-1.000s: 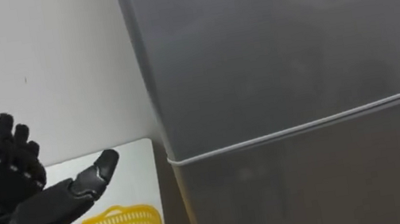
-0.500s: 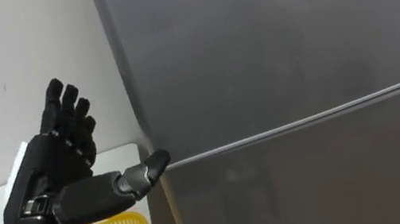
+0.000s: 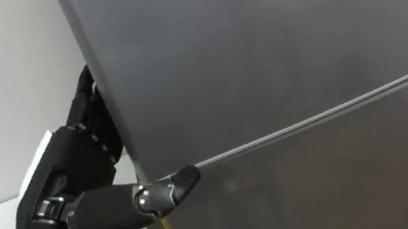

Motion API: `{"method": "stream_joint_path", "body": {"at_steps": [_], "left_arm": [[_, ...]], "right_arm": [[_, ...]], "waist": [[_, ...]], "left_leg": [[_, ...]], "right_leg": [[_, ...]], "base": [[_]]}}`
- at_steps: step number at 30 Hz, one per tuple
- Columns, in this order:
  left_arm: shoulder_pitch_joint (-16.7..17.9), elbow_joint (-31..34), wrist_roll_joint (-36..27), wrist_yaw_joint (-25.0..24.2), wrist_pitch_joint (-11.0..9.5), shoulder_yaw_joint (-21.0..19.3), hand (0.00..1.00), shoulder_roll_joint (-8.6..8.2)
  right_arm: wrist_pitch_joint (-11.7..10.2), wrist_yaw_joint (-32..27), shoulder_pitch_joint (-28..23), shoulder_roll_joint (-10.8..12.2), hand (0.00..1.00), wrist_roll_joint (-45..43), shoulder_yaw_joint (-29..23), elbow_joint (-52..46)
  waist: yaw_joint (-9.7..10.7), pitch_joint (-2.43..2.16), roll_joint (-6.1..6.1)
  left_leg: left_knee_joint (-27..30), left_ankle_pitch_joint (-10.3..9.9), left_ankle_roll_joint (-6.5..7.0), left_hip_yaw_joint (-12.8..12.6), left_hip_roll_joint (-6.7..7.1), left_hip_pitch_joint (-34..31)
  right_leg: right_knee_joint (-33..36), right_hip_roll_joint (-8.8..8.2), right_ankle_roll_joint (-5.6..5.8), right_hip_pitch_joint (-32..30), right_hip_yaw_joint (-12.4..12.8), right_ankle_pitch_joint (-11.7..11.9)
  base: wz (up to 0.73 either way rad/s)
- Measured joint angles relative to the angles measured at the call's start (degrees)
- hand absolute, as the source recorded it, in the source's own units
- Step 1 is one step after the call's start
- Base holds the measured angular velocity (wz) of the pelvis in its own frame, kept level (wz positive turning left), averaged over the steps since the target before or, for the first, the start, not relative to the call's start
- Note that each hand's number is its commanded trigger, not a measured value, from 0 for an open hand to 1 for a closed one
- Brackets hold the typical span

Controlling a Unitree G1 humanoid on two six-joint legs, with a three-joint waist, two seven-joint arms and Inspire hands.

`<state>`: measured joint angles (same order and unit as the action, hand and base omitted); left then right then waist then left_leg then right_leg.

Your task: Retrieve from the upper fridge

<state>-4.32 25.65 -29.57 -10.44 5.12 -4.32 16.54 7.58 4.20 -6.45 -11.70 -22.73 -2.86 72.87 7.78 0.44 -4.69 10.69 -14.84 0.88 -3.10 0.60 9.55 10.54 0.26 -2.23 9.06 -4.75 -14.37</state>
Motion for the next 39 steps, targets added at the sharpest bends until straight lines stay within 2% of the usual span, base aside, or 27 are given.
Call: {"method": "stream_joint_path", "body": {"at_steps": [1, 2, 3, 7, 10, 11, 18, 32, 34, 36, 37, 39], "left_arm": [[0.0, 0.0, 0.0, -0.3, 0.0, 0.0, 0.00, 0.02], [0.0, 0.0, 0.0, -0.8, 0.0, 0.0, 0.47, 0.08], [0.0, 0.0, 0.0, -1.2, 0.0, -0.1, 1.00, 0.08], [0.0, 0.0, -0.2, -1.5, 0.0, -0.2, 1.00, 0.08], [0.0, -0.3, -0.2, -1.1, 0.1, -1.8, 1.00, 0.07], [0.0, -0.5, -0.2, -1.2, 0.1, -2.8, 1.00, 0.16], [0.1, -0.6, -0.3, -1.2, 0.0, -3.5, 1.00, 0.16], [0.1, -1.0, -1.5, 0.0, 0.5, -2.9, 1.00, 0.16], [0.1, -1.0, -1.6, -0.1, 0.6, -2.7, 0.94, 0.17], [0.1, -1.0, -1.8, 0.0, 0.6, -2.7, 0.80, 0.17], [0.1, -1.0, -1.9, 0.0, 0.6, -2.7, 0.76, 0.17], [0.1, -1.0, -2.2, 0.2, 0.7, -2.7, 0.56, 0.17]], "right_arm": [[0.0, 0.2, -0.1, 0.0, 0.00, 0.0, -0.2, 0.0], [0.0, 0.4, -0.1, 0.0, 0.00, 0.0, -0.5, 0.0], [0.0, 0.4, -0.1, 0.0, 0.00, 0.0, -0.8, 0.0], [0.0, 0.4, -0.2, 0.0, 0.00, 0.0, -0.8, -0.1], [0.0, 0.4, -0.6, 0.0, 0.00, -0.1, -0.8, -0.1], [0.0, 0.5, -0.9, 0.0, 0.00, -0.1, -0.7, -0.3], [0.0, 0.7, -2.0, -0.3, 0.00, -0.1, -0.7, -1.4], [0.0, 0.2, -2.4, -0.5, 0.00, 0.0, -0.7, -1.9], [0.0, 0.2, -2.4, -0.5, 0.00, 0.0, -0.7, -2.0], [0.0, 0.1, -2.4, -0.5, 0.00, 0.0, -0.7, -2.0], [0.0, 0.1, -2.5, -0.5, 0.00, 0.0, -0.7, -2.0], [0.0, 0.2, -2.5, -0.5, 0.00, 0.0, -0.7, -2.1]], "waist": [[0.0, 0.00, -0.01], [0.0, 0.03, 0.03], [0.0, 0.09, 0.12], [-0.1, 0.29, 0.42], [-0.2, 0.34, 0.51], [-0.3, 0.31, 0.50], [-0.5, -0.04, 0.26], [-1.7, -0.05, 0.49], [-1.8, -0.06, 0.52], [-1.8, -0.08, 0.56], [-1.8, -0.08, 0.56], [-1.8, -0.08, 0.58]], "left_leg": [[0.0, 0.0, 0.00, 0.0, 0.00, 0.0], [-0.1, 0.0, 0.00, 0.0, 0.00, 0.0], [-0.1, 0.0, 0.00, 0.0, 0.02, 0.0], [-0.1, 0.0, 0.00, 0.0, 0.07, 0.0], [0.0, 0.0, 0.00, 0.0, 0.09, -0.2], [0.0, 0.0, 0.00, -0.2, 0.09, -0.3], [0.0, 0.0, 0.00, -1.0, 0.08, -0.3], [0.0, 0.0, 0.00, -1.0, 0.12, -0.2], [0.0, 0.0, 0.00, -1.0, 0.13, -0.3], [0.0, 0.0, 0.00, -1.1, 0.13, -0.3], [0.0, 0.0, 0.00, -1.1, 0.13, -0.3], [0.0, 0.0, 0.00, -1.0, 0.13, -0.3]], "right_leg": [[0.0, -0.01, 0.00, 0.0, 0.0, 0.0], [0.0, 0.00, 0.00, 0.0, 0.0, 0.0], [0.0, -0.02, 0.00, 0.0, 0.0, 0.0], [0.0, -0.04, 0.00, -0.1, -0.1, 0.0], [0.1, -0.02, 0.01, -0.2, -0.1, 0.0], [0.1, -0.03, 0.00, -0.3, -0.1, 0.0], [0.1, -0.08, 0.02, -0.2, 0.0, 0.0], [0.1, -0.09, 0.28, -0.1, 0.0, 0.2], [0.1, -0.12, 0.38, -0.1, 0.0, 0.2], [0.1, -0.09, 0.41, -0.1, 0.0, 0.2], [0.1, -0.09, 0.43, -0.1, 0.0, 0.3], [0.1, -0.12, 0.50, -0.1, -0.1, 0.3]], "base": [[0.08], [0.04], [0.00], [0.00], [0.03], [0.04], [0.00], [0.00], [0.05], [-0.02], [0.00], [0.00]]}}
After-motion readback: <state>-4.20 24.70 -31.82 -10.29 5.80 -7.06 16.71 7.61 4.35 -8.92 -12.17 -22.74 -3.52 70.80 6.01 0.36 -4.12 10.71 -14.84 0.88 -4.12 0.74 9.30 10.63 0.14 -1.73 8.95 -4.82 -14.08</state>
